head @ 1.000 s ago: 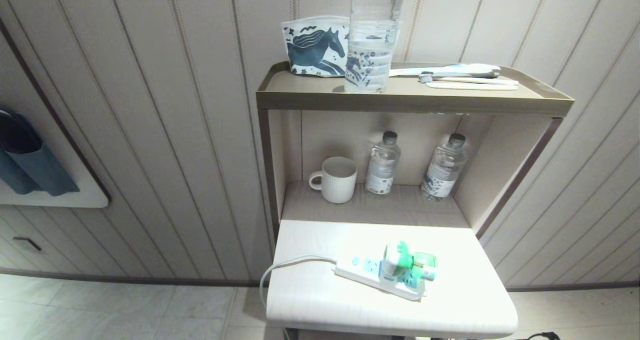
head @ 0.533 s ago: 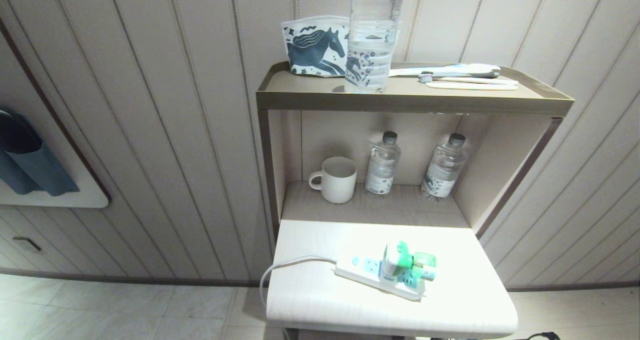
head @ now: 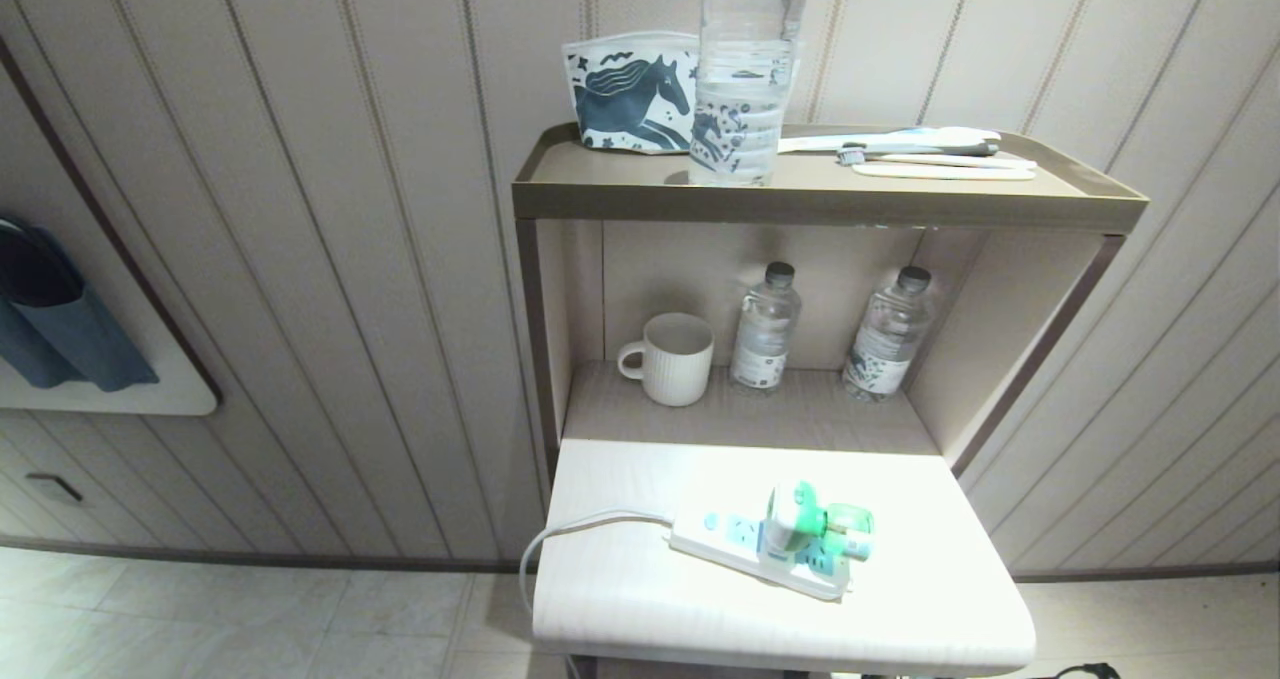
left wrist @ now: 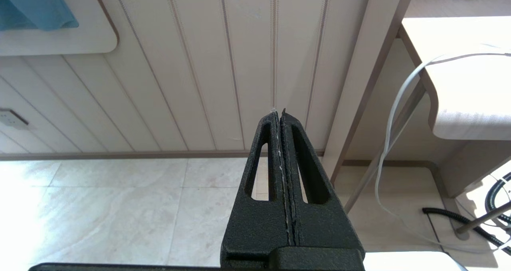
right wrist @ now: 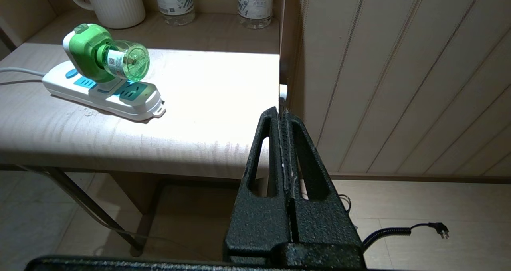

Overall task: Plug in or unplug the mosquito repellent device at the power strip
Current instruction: Hold the socket with your left hand and unplug it with your right hand

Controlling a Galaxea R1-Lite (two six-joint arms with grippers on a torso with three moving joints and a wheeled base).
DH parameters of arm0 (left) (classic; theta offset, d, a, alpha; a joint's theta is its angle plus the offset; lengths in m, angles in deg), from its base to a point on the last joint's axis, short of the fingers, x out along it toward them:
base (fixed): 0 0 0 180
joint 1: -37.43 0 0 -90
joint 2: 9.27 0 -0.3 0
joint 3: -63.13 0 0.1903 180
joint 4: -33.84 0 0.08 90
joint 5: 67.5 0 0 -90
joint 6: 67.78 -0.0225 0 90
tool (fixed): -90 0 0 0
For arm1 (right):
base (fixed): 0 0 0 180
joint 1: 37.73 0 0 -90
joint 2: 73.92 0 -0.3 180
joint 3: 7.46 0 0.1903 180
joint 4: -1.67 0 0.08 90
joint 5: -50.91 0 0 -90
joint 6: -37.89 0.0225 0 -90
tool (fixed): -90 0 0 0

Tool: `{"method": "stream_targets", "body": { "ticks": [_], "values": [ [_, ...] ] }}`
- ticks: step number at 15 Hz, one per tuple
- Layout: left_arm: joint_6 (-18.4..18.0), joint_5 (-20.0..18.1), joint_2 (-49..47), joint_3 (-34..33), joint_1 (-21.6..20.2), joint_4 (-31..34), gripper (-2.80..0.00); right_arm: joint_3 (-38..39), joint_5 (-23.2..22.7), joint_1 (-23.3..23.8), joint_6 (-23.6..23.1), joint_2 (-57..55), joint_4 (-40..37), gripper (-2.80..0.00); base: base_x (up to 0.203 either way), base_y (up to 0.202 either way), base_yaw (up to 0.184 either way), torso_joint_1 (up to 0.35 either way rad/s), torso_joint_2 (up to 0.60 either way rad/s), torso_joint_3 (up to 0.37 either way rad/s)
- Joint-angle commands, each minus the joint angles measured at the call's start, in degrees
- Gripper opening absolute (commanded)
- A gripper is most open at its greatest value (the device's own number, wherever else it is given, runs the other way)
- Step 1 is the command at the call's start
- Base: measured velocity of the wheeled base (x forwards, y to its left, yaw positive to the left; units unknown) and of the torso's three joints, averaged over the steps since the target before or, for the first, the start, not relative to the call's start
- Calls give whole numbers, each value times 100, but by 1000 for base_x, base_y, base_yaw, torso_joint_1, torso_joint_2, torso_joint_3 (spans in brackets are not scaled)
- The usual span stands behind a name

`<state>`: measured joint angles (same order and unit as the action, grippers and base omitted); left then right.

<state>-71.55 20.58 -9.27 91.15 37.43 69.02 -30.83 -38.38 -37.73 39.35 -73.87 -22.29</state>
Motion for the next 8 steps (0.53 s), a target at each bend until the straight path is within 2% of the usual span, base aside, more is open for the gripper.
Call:
{"method": "stream_targets", "body": {
  "ticks": [1,6,8],
  "values": [
    [-1,-1,-9,0,0,5,-280,0,0,0,39,-5,-1,-280,0,0,0,0,0,0],
    [-1,-1,-9,0,0,5,-280,-214,-13,0,-8,-15,-71,-280,0,0,0,0,0,0],
    [-1,-1,-9,0,0,5,-280,-1223,-101,0,34,-27,-523,-280,0,0,0,0,0,0]
  ]
}}
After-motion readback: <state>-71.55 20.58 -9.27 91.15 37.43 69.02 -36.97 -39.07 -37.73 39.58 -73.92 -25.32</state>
